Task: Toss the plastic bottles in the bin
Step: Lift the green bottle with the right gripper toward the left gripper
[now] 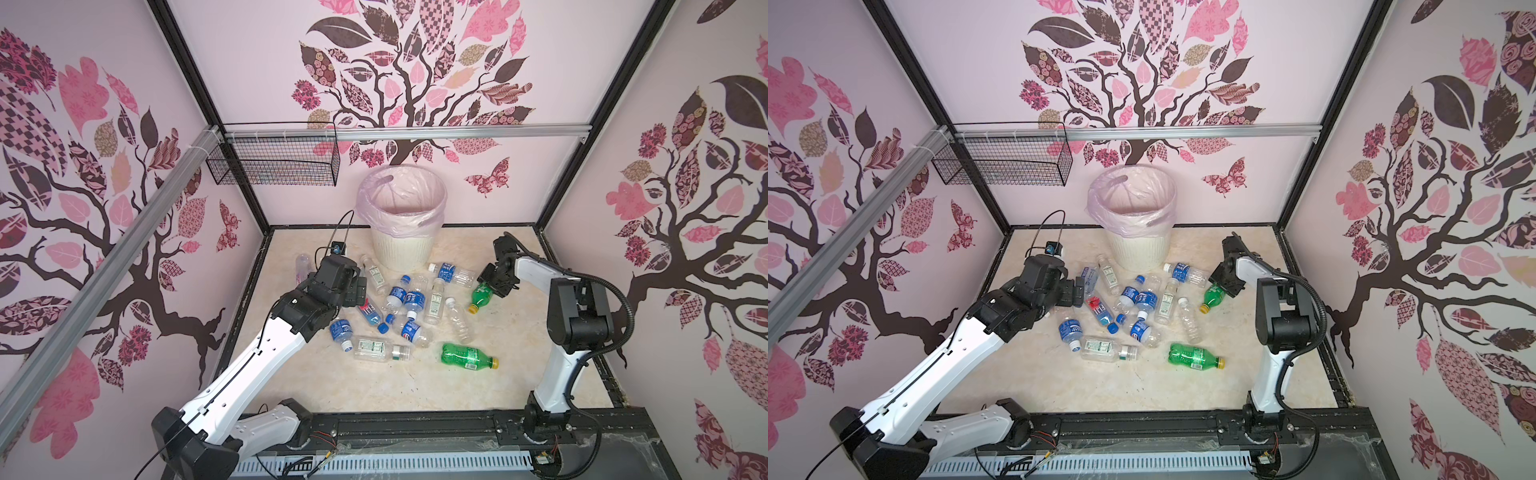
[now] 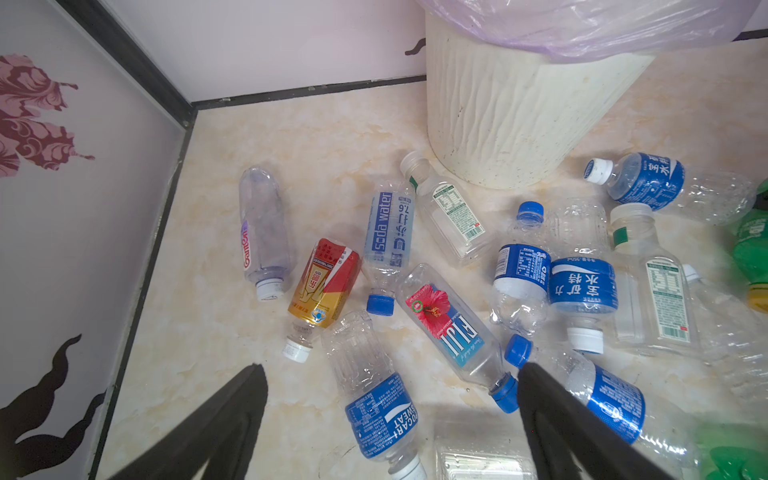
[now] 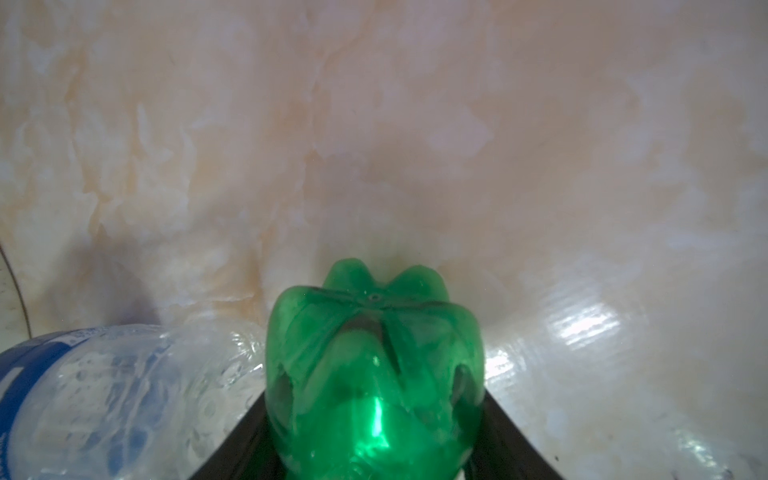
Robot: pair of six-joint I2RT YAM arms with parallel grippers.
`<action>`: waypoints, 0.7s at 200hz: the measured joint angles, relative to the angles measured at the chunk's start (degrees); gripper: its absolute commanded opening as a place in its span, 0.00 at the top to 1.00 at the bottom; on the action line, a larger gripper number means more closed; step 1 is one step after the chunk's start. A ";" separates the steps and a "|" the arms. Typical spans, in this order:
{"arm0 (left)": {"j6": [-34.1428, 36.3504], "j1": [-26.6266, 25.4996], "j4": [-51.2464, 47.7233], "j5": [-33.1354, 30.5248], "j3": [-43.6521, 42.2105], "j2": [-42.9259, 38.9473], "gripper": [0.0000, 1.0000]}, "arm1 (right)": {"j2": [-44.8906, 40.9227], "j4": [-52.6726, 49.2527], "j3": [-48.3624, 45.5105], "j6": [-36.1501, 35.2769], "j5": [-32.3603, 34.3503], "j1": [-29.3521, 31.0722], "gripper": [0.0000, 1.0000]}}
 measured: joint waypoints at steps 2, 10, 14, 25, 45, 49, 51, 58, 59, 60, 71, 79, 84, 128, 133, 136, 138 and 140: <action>-0.04 0.00 -0.02 0.22 0.00 0.00 0.03 | -0.07 0.04 -0.07 0.00 0.02 0.00 0.53; -0.37 0.00 0.00 0.98 0.00 0.02 0.03 | -0.15 0.37 -0.42 0.02 0.07 0.00 0.53; -0.55 0.00 -0.02 1.42 0.00 0.02 0.03 | -0.20 0.55 -0.55 0.02 0.04 0.00 0.53; -1.05 0.00 -0.20 2.58 0.37 0.26 0.03 | -0.50 0.94 -1.01 0.02 0.00 0.02 0.56; -2.12 0.00 -0.28 4.85 1.66 0.96 0.03 | -1.03 0.92 -1.51 0.02 0.13 0.00 0.57; -2.40 0.00 -0.28 5.35 1.92 1.09 0.03 | -1.14 0.68 -1.53 0.04 0.20 0.00 0.57; -2.54 0.00 -0.24 5.62 2.03 1.14 0.03 | -1.16 0.57 -1.55 0.02 0.22 0.00 0.57; -2.97 0.00 -0.26 6.40 2.45 1.29 0.03 | -1.36 0.15 -1.57 0.02 0.26 0.00 0.57; -2.99 0.00 -0.28 6.51 2.49 1.29 0.03 | -1.38 0.07 -1.57 0.02 0.26 0.00 0.57; -3.08 0.00 -0.26 6.67 2.56 1.31 0.03 | -1.38 0.00 -1.57 0.02 0.26 0.00 0.57; -4.00 0.00 -0.24 7.93 3.08 1.53 0.03 | -2.01 -1.03 -1.64 0.02 0.42 0.00 0.57; -4.63 0.00 -0.20 8.87 3.41 1.66 0.03 | -2.58 -1.62 -1.64 0.02 0.42 0.00 0.57; -5.05 0.00 -0.15 9.38 3.58 1.81 0.03 | -3.06 -1.99 -1.64 0.02 0.42 0.00 0.57; -8.72 0.00 0.26 13.70 6.75 5.05 0.03 | -8.48 -5.88 1.53 0.02 0.20 0.00 0.57; -9.14 0.00 0.50 14.34 7.02 5.46 0.03 | -9.18 -6.16 1.99 0.09 0.11 0.00 0.57; -9.53 0.00 0.72 14.91 7.21 5.79 0.03 | -9.62 -6.36 2.27 0.11 0.00 0.02 0.57; -9.70 0.00 0.83 15.30 7.34 5.99 0.03 | -9.94 -6.62 2.51 0.22 -0.11 0.07 0.57; -9.81 0.00 0.94 15.61 7.43 6.12 0.03 | -10.25 -6.73 2.69 0.24 -0.13 0.15 0.57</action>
